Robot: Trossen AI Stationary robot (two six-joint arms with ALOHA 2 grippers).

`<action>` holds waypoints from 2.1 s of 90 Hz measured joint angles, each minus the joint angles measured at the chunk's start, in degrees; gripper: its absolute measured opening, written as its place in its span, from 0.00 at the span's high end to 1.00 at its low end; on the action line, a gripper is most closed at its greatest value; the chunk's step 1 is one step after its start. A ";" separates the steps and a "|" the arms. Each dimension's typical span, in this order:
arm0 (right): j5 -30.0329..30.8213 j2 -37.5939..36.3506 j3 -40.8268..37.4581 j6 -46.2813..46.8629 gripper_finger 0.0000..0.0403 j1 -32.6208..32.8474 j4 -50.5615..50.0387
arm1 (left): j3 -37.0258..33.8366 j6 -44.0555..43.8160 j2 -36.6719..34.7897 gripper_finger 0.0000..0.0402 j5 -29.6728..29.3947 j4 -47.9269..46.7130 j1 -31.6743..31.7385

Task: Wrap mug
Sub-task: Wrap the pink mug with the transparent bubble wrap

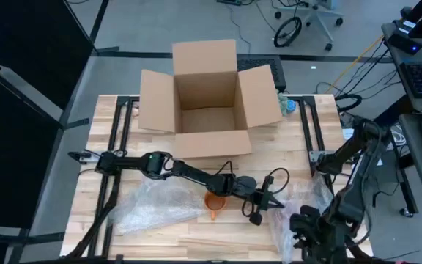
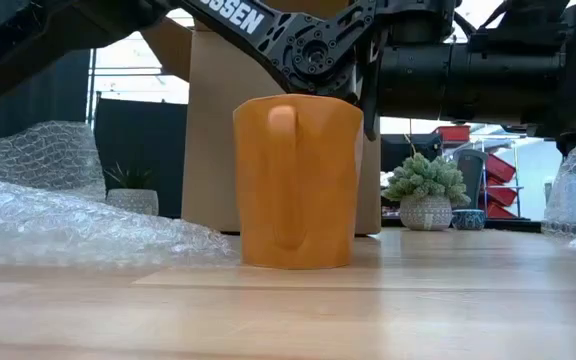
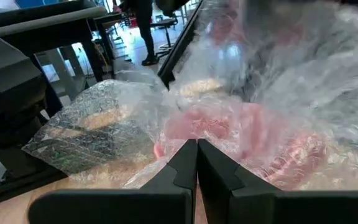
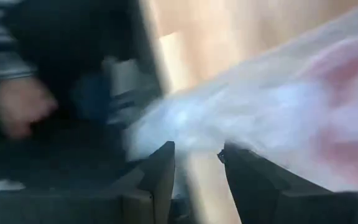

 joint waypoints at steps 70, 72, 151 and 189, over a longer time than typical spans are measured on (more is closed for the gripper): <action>1.08 5.69 -12.98 2.91 0.70 -6.83 2.04 | -0.04 -0.13 0.01 1.00 0.15 0.94 -0.01; 1.29 5.71 -13.02 2.91 0.70 -6.87 2.07 | -0.04 -0.11 -0.15 1.00 0.15 0.93 -0.09; 1.94 6.15 -13.57 2.00 0.81 -7.63 2.55 | -0.13 2.03 -6.14 1.00 4.52 -6.36 -2.27; 1.30 6.15 -13.05 -1.39 0.81 -8.49 3.07 | 0.02 0.06 -3.30 1.00 5.37 -2.77 -1.47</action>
